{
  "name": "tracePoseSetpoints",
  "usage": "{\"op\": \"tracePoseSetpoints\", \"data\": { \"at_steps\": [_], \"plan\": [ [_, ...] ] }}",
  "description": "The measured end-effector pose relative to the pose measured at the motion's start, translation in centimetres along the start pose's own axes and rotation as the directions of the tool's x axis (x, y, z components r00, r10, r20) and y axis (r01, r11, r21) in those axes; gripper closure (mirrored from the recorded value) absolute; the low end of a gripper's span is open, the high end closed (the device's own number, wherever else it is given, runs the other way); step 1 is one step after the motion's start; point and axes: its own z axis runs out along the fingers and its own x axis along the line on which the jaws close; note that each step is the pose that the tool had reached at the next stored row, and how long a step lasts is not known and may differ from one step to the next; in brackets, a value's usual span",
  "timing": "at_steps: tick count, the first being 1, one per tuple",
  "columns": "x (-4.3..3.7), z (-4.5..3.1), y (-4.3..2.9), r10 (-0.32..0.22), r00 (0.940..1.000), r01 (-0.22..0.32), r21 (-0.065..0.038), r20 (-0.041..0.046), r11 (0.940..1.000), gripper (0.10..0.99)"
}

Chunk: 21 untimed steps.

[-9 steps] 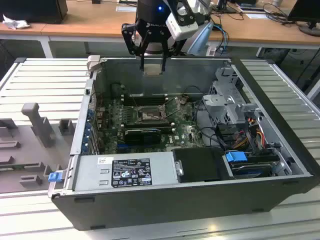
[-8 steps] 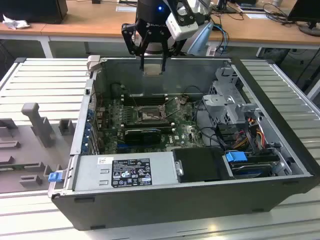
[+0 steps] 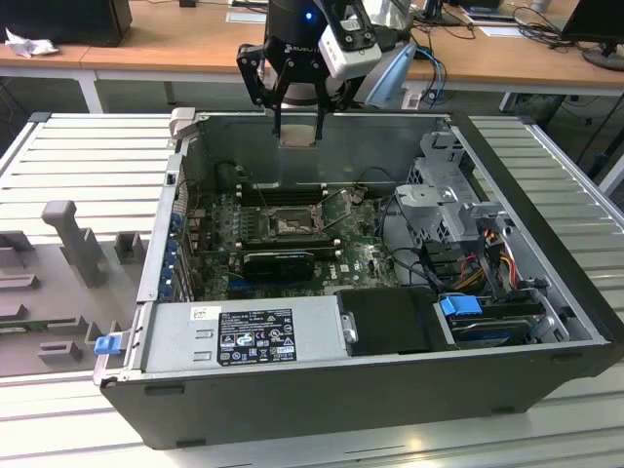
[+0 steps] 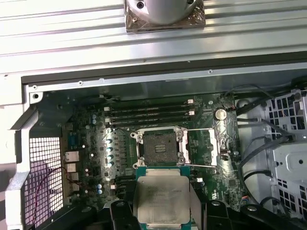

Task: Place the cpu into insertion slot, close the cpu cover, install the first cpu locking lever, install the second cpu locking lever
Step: 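Place the cpu into insertion slot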

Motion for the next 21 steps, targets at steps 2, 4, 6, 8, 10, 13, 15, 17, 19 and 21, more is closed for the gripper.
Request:
{"op": "tracePoseSetpoints", "data": {
  "at_steps": [2, 4, 6, 8, 10, 13, 15, 17, 19, 21],
  "plan": [
    [0.00, 0.02, 0.00, 0.002, 1.0000, -0.002, 0.000, 0.0002, 1.0000, 0.561],
    [0.00, 0.03, 0.00, 0.004, 1.0000, -0.004, 0.000, 0.0004, 1.0000, 0.561],
    [0.00, 0.03, 0.00, 0.009, 1.0000, -0.009, 0.000, 0.0008, 1.0000, 0.561],
    [0.00, 0.04, 0.00, 0.023, 0.9997, -0.023, -0.001, 0.0021, 0.9997, 0.561],
    [0.00, 0.04, 0.00, 0.031, 0.9995, -0.031, -0.001, 0.0028, 0.9995, 0.561],
    [0.00, 0.04, 0.00, 0.050, 0.9987, -0.050, -0.001, 0.0045, 0.9988, 0.561],
    [0.00, 0.04, 0.00, 0.058, 0.9983, -0.058, -0.001, 0.0052, 0.9983, 0.561],
    [0.00, 0.04, 0.00, 0.064, 0.9979, -0.064, -0.001, 0.0057, 0.9980, 0.561],
    [0.00, 0.04, 0.00, 0.070, 0.9975, -0.070, -0.002, 0.0062, 0.9976, 0.561],
    [0.00, 0.04, 0.00, 0.078, 0.9970, -0.078, -0.002, 0.0069, 0.9970, 0.561]
  ]
}}
